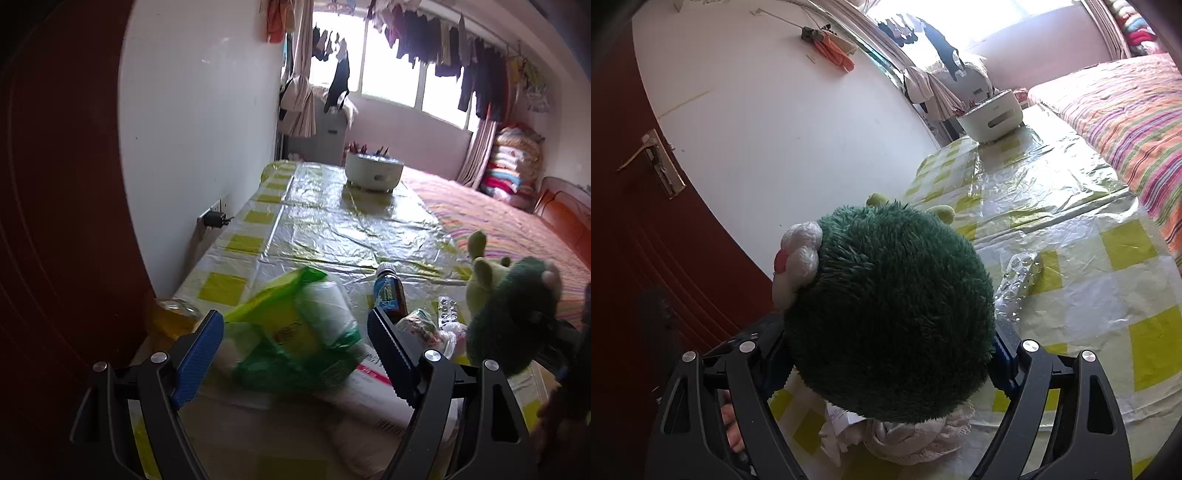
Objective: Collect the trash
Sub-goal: 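Grasp the green-and-white plastic bag with the left gripper and lift it, then drop the plush toy and the plastic bag into the cream bin with both grippers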
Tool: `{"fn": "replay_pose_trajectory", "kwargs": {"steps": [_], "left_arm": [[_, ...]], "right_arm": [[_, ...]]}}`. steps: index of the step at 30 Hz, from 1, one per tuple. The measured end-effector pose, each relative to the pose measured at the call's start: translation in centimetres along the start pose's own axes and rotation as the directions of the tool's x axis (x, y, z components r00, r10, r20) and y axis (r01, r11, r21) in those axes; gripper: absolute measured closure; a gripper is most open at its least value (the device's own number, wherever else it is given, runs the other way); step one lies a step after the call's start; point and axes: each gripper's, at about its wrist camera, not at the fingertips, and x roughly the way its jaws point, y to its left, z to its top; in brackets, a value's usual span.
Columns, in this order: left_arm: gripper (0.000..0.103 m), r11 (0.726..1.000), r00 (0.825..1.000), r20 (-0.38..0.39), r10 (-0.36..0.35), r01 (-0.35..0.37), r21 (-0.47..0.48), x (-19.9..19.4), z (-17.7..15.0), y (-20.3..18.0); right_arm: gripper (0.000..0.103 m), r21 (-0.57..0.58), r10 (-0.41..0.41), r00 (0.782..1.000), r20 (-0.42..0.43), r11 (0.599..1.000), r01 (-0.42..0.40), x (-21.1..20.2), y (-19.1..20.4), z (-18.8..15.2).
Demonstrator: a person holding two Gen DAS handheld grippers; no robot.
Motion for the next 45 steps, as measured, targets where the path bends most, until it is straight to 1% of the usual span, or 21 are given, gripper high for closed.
{"fn": "replay_pose_trajectory", "kwargs": {"steps": [2, 5, 8, 9, 11, 13, 15, 16, 17, 18, 19, 21, 22, 23, 24, 26, 31, 33, 36, 40, 45], "left_arm": [[0.025, 1.000, 0.999, -0.039, 0.021, -0.020, 0.018, 1.0, 0.1, -1.3], [0.025, 0.996, 0.991, -0.096, 0.088, -0.084, 0.041, 3.1, 0.1, -2.6], [0.025, 0.990, 0.978, -0.156, 0.141, -0.138, 0.031, 5.2, 0.1, -2.8], [0.025, 0.985, 0.970, -0.172, 0.170, -0.169, 0.022, 5.9, 0.2, -2.7], [0.025, 0.980, 0.963, -0.184, 0.198, -0.200, 0.011, 6.6, 0.1, -2.6], [0.025, 0.970, 0.950, -0.198, 0.242, -0.241, 0.026, 7.5, 0.0, -2.6], [0.026, 0.964, 0.938, -0.224, 0.265, -0.261, 0.048, 8.7, -0.2, -2.5], [0.028, 0.963, 0.934, -0.235, 0.269, -0.264, 0.052, 9.1, -0.4, -2.4], [0.040, 0.962, 0.932, -0.239, 0.274, -0.269, 0.053, 9.3, -0.5, -2.2], [0.049, 0.959, 0.930, -0.234, 0.284, -0.278, 0.059, 9.3, -0.6, -2.2], [0.052, 0.959, 0.932, -0.225, 0.284, -0.278, 0.058, 9.1, -0.6, -2.2], [0.068, 0.965, 0.945, -0.195, 0.263, -0.261, 0.038, 8.2, -0.4, -2.1], [0.070, 0.968, 0.951, -0.183, 0.251, -0.250, 0.028, 7.8, -0.3, -2.2], [0.075, 0.970, 0.956, -0.165, 0.243, -0.243, 0.020, 7.4, -0.1, -2.3], [0.080, 0.970, 0.960, -0.135, 0.244, -0.244, 0.017, 6.7, 0.0, -2.5], [0.083, 0.965, 0.963, -0.065, 0.261, -0.260, 0.029, 5.5, 0.2, -3.1], [0.085, 0.969, 0.971, 0.049, 0.236, -0.239, 0.063, 3.4, 0.4, -4.9], [0.085, 0.974, 0.976, 0.080, 0.204, -0.211, 0.086, 2.8, 0.4, -5.9], [0.085, 0.979, 0.982, 0.107, 0.155, -0.167, 0.116, 2.1, 0.2, -7.3], [0.085, 0.981, 0.983, 0.152, 0.106, -0.128, 0.143, 1.2, -0.1, -8.9], [0.085, 0.985, 0.985, 0.171, 0.031, -0.059, 0.164, 0.0, -0.6, -10.8]], "right_arm": [[0.021, -0.001, -0.004, 1.000, 0.003, 1.000, 0.004, -0.3, -0.3, 0.0], [0.021, -0.011, -0.007, 1.000, 0.011, 1.000, 0.007, -0.7, -0.8, 0.2], [0.021, -0.019, -0.006, 1.000, 0.025, 1.000, 0.007, -1.7, -1.1, 0.3], [0.021, -0.019, -0.005, 1.000, 0.028, 1.000, 0.006, -1.9, -1.2, 0.3], [0.021, -0.014, -0.002, 0.999, 0.034, 1.000, 0.002, -2.3, -1.3, 0.3], [0.021, -0.009, 0.001, 0.999, 0.037, 1.000, 0.000, -2.6, -1.6, 0.4], [0.021, -0.008, -0.003, 0.999, 0.043, 1.000, 0.003, -2.9, -1.8, 0.5], [0.021, -0.008, -0.005, 0.999, 0.047, 1.000, 0.006, -3.0, -1.9, 0.6], [0.021, -0.007, -0.006, 0.999, 0.052, 1.000, 0.007, -3.2, -2.1, 0.7], [0.021, -0.004, -0.008, 0.998, 0.058, 1.000, 0.008, -3.5, -2.2, 0.7], [0.021, 0.000, -0.010, 0.998, 0.066, 1.000, 0.010, -3.8, -2.3, 0.8], [0.021, 0.009, -0.009, 0.997, 0.078, 1.000, 0.008, -4.2, -2.5, 0.9], [0.021, 0.012, -0.010, 0.996, 0.086, 1.000, 0.009, -4.4, -2.6, 1.0], [0.021, 0.011, -0.012, 0.996, 0.092, 1.000, 0.011, -4.5, -2.6, 1.0], [0.021, 0.009, -0.015, 0.995, 0.096, 1.000, 0.014, -4.6, -2.6, 1.1], [0.021, 0.003, -0.021, 0.994, 0.106, 1.000, 0.021, -4.8, -2.6, 1.1], [0.021, -0.015, -0.035, 0.991, 0.126, 0.999, 0.037, -5.3, -2.4, 1.2], [0.021, -0.020, -0.041, 0.990, 0.136, 0.999, 0.044, -5.6, -2.3, 1.3], [0.021, -0.032, -0.059, 0.986, 0.153, 0.997, 0.064, -6.2, -2.3, 1.4], [0.021, -0.048, -0.089, 0.980, 0.175, 0.994, 0.099, -7.3, -2.6, 1.5], [0.021, -0.056, -0.150, 0.963, 0.223, 0.984, 0.166, -9.5, -3.5, 1.6]]}}
